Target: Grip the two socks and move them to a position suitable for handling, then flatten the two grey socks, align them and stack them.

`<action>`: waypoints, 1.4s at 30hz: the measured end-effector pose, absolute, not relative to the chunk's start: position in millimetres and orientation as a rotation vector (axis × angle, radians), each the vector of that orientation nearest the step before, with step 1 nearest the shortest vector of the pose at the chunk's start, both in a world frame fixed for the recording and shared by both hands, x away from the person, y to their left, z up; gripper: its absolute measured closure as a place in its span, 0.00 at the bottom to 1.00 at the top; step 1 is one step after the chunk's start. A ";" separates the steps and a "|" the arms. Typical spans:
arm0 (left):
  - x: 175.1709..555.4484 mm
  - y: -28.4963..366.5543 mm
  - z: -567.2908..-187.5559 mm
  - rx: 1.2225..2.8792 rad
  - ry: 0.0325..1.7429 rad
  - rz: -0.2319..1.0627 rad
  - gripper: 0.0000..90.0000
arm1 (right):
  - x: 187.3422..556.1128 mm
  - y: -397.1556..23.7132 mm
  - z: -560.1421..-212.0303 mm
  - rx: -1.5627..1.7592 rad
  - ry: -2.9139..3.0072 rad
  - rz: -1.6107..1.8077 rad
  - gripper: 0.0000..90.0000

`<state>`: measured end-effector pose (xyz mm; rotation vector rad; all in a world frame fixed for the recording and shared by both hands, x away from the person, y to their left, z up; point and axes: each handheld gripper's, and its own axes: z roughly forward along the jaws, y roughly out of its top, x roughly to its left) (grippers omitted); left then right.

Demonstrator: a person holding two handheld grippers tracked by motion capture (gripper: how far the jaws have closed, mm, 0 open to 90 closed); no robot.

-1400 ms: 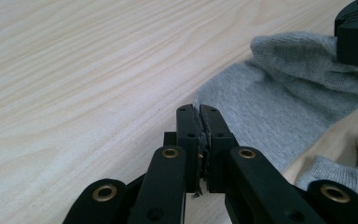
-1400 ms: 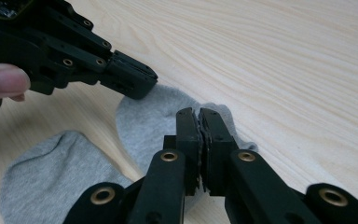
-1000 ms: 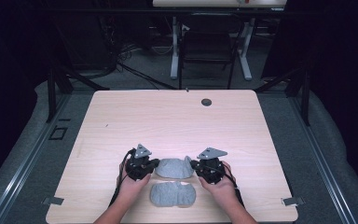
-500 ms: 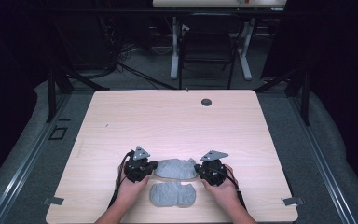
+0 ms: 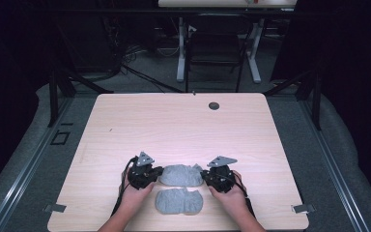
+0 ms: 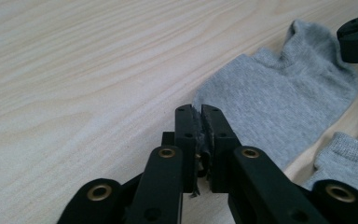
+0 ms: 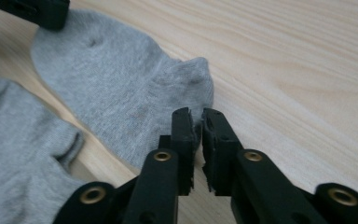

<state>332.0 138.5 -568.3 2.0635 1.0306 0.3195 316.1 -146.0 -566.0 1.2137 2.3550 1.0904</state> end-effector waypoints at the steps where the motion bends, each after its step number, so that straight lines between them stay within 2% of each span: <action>1: 332.1 139.2 -567.8 2.066 1.027 0.322 0.92 | 316.0 -146.5 -564.7 1.218 2.351 1.105 0.85; 4: 333.1 140.6 -566.4 2.057 1.031 0.321 0.90 | 316.8 -149.2 -560.5 1.209 2.344 1.118 0.83; 10: 335.7 142.4 -564.2 2.019 1.044 0.311 0.77 | 322.3 -151.3 -551.3 1.215 2.329 1.136 0.79; 17: 339.9 137.9 -562.1 2.038 1.037 0.292 0.73 | 331.2 -139.8 -549.5 1.192 2.353 1.119 0.73; 23: 343.6 133.0 -564.4 2.070 1.035 0.275 0.79 | 340.3 -130.2 -559.7 1.214 2.396 1.066 0.72; 28: 345.7 131.9 -568.1 2.098 1.039 0.272 0.88 | 342.1 -129.8 -564.1 1.224 2.415 1.018 0.89; 31: 346.3 133.6 -568.2 2.106 1.041 0.265 0.94 | 341.6 -130.6 -563.7 1.214 2.418 1.023 0.94; 42: 344.6 137.5 -570.3 2.106 1.054 0.271 0.98 | 340.3 -135.3 -565.8 1.223 2.411 1.017 0.96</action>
